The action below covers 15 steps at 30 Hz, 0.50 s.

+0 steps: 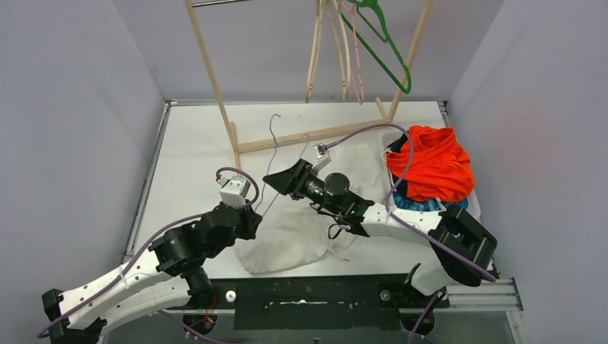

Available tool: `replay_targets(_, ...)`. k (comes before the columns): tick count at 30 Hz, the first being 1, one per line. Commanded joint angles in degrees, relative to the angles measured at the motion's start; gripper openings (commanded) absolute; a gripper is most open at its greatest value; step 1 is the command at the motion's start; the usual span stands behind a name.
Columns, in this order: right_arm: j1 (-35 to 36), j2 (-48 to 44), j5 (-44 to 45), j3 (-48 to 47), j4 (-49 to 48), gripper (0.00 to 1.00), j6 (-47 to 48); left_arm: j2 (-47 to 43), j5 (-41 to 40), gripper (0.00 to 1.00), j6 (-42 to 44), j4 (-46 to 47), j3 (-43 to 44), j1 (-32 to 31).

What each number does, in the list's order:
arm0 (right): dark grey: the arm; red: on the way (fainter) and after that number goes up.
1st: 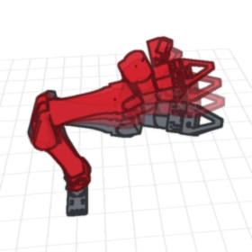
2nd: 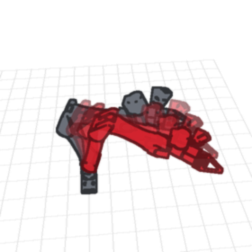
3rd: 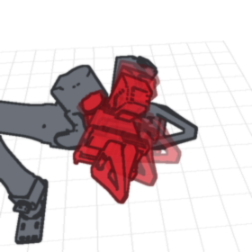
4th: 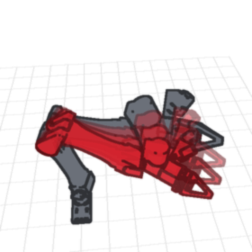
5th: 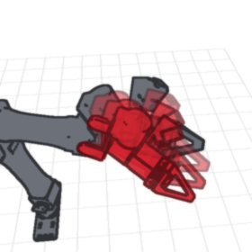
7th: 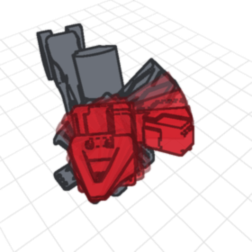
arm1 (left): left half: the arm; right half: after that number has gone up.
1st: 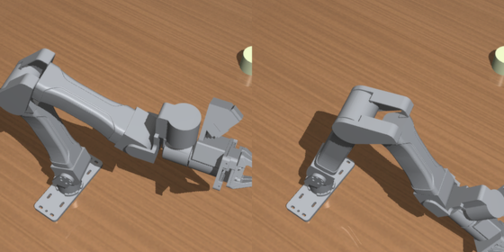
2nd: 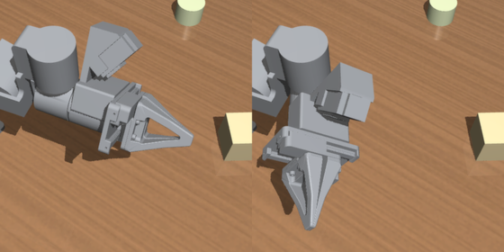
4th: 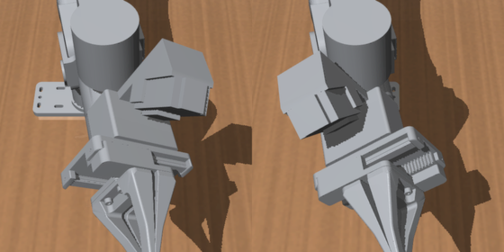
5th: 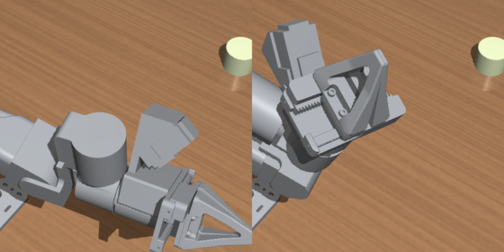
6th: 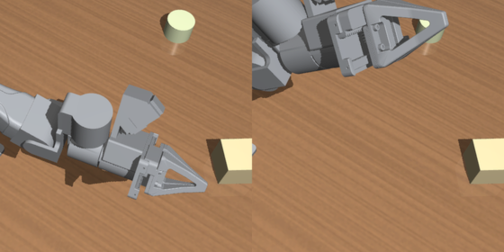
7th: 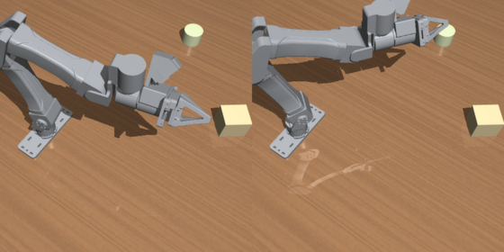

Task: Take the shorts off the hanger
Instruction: Place the hanger on the clothes rod.

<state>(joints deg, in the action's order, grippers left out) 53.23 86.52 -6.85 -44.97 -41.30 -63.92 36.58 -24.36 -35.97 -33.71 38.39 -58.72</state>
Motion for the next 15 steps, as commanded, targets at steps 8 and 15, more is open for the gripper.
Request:
replay_targets(8, -0.4, -15.97, 8.87, 4.77, 9.57, 0.57, 6.67, 1.96, -12.21, 0.0, -0.54, -1.29, 8.56, -0.08)
replay_targets(15, -0.71, -27.0, 21.25, 8.95, 20.97, 0.67, 9.37, 7.42, -13.0, 0.0, 3.27, -0.53, 14.79, 0.05)
